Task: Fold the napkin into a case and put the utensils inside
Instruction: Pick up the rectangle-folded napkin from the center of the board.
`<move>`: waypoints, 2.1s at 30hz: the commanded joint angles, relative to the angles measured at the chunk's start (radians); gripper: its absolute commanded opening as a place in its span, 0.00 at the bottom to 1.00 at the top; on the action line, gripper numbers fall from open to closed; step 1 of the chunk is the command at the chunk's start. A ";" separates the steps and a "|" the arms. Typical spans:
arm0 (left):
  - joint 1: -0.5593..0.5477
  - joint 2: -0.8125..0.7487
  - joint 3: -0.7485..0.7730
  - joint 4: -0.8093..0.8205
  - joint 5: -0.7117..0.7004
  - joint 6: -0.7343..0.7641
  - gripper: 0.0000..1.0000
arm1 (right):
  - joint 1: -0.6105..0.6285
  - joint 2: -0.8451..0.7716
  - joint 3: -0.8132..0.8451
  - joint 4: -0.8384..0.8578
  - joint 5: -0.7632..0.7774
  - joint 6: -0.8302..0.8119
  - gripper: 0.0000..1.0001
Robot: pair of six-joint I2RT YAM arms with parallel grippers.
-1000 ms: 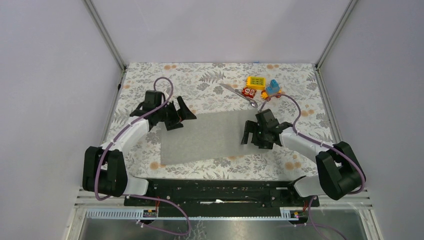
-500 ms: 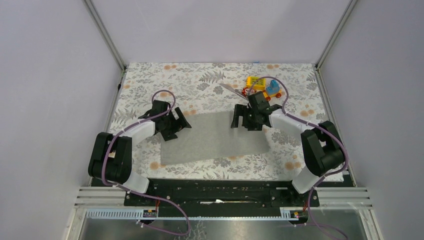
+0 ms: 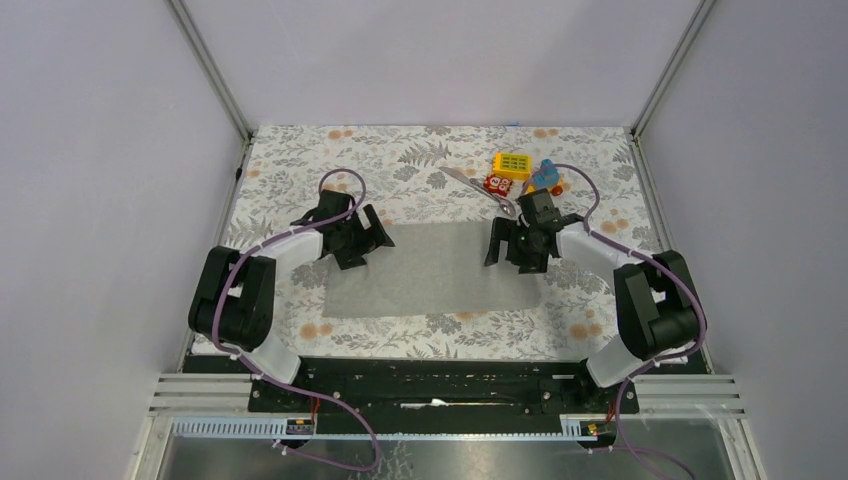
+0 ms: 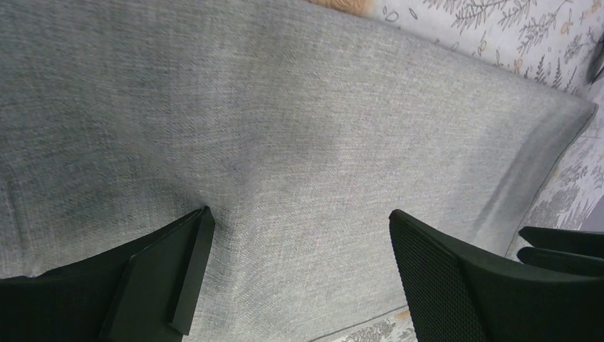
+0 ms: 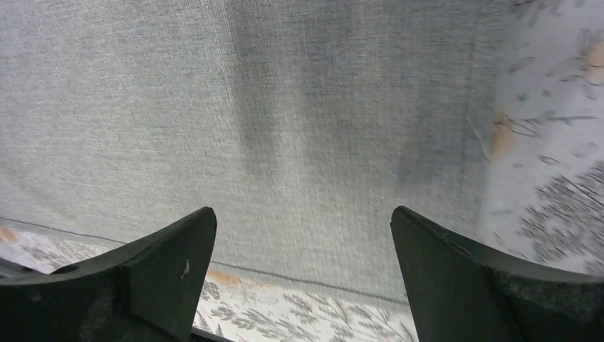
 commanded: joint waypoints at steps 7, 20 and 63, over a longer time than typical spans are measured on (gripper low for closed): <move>-0.020 -0.134 0.188 -0.180 0.080 0.122 0.99 | -0.012 0.077 0.329 -0.558 0.255 -0.155 1.00; -0.020 -0.292 0.352 -0.344 0.134 0.379 0.99 | -0.085 0.268 0.475 -0.624 0.157 -0.218 0.97; 0.036 -0.346 0.205 -0.235 0.068 0.402 0.99 | -0.055 0.285 0.262 -0.381 0.393 -0.220 0.00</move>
